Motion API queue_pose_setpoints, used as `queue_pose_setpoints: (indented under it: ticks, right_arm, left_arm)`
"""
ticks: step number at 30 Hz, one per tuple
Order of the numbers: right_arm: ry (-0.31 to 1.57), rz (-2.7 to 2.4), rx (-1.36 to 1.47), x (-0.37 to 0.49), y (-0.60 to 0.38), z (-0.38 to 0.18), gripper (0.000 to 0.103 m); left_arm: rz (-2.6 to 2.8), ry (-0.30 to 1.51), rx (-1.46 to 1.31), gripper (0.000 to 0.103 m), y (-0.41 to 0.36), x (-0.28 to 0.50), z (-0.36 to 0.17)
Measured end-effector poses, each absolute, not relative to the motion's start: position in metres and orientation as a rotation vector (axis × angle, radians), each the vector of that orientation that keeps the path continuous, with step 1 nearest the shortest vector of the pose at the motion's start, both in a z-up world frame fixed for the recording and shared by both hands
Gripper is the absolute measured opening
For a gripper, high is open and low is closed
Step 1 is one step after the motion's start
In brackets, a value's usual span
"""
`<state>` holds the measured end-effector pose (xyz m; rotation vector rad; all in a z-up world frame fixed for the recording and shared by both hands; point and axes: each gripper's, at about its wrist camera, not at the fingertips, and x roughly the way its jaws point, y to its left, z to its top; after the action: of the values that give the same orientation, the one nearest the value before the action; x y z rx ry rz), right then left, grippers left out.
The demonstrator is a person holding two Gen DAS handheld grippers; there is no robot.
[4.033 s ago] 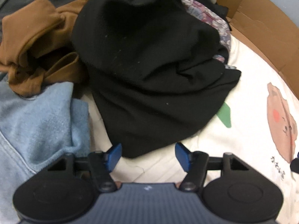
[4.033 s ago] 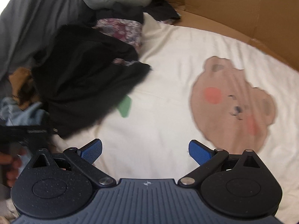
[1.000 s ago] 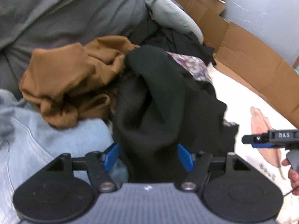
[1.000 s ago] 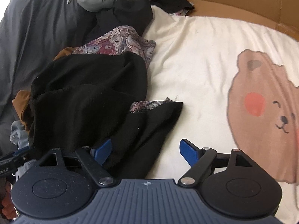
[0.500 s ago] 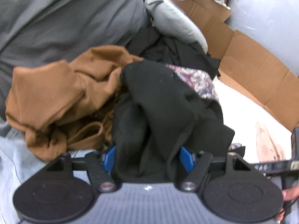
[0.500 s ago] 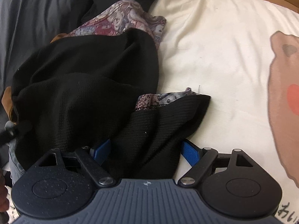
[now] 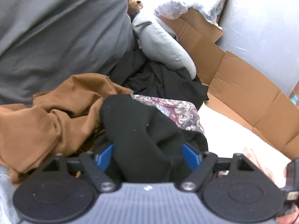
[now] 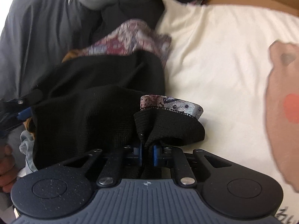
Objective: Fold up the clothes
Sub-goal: 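Grasp the garment edge with the right gripper while the left gripper holds it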
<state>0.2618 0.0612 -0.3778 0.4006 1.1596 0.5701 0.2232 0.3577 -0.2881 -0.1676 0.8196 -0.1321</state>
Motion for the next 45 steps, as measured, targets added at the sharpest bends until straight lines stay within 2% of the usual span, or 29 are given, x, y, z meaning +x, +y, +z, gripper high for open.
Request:
queue_pose_setpoints:
  ticks: [1,2,3,4,5,15,26,31,38,45]
  right_arm:
    - [1.154,0.564,0.396,0.262,0.055,-0.374,0.009]
    - [1.149,0.558,0.391,0.262,0.050,-0.370,0.009]
    - [1.144,0.552,0.386,0.263,0.044,-0.366,0.009]
    - [1.139,0.551,0.375,0.263,0.038,-0.362,0.009]
    - [1.134,0.550,0.365,0.264,0.033,-0.357,0.009]
    - [1.131,0.546,0.302,0.272,-0.021,-0.332,0.009]
    - [1.098,0.462,0.229,0.273,-0.121,-0.300,0.009]
    - [1.039,0.366,0.294,0.264,-0.183,-0.289,0.008]
    - [0.935,0.213,0.424,0.222,-0.258,-0.278,0.008]
    - [0.874,0.174,0.480,0.164,-0.282,-0.280,0.008]
  left_arm:
    - [-0.132,0.822,-0.174,0.081,0.357,0.225,-0.289]
    - [-0.133,0.825,-0.180,0.073,0.356,0.226,-0.289]
    - [-0.133,0.827,-0.186,0.060,0.354,0.228,-0.290]
    - [-0.133,0.829,-0.193,0.019,0.353,0.229,-0.291]
    - [-0.133,0.832,-0.199,0.007,0.352,0.231,-0.291]
    - [-0.187,0.832,-0.254,0.005,0.325,0.237,-0.285]
    - [-0.355,0.807,-0.272,0.005,0.241,0.234,-0.255]
    - [-0.436,0.825,-0.255,0.005,0.197,0.227,-0.244]
    - [-0.537,0.867,-0.191,0.004,0.160,0.200,-0.237]
    - [-0.599,0.916,-0.090,0.004,0.158,0.171,-0.238]
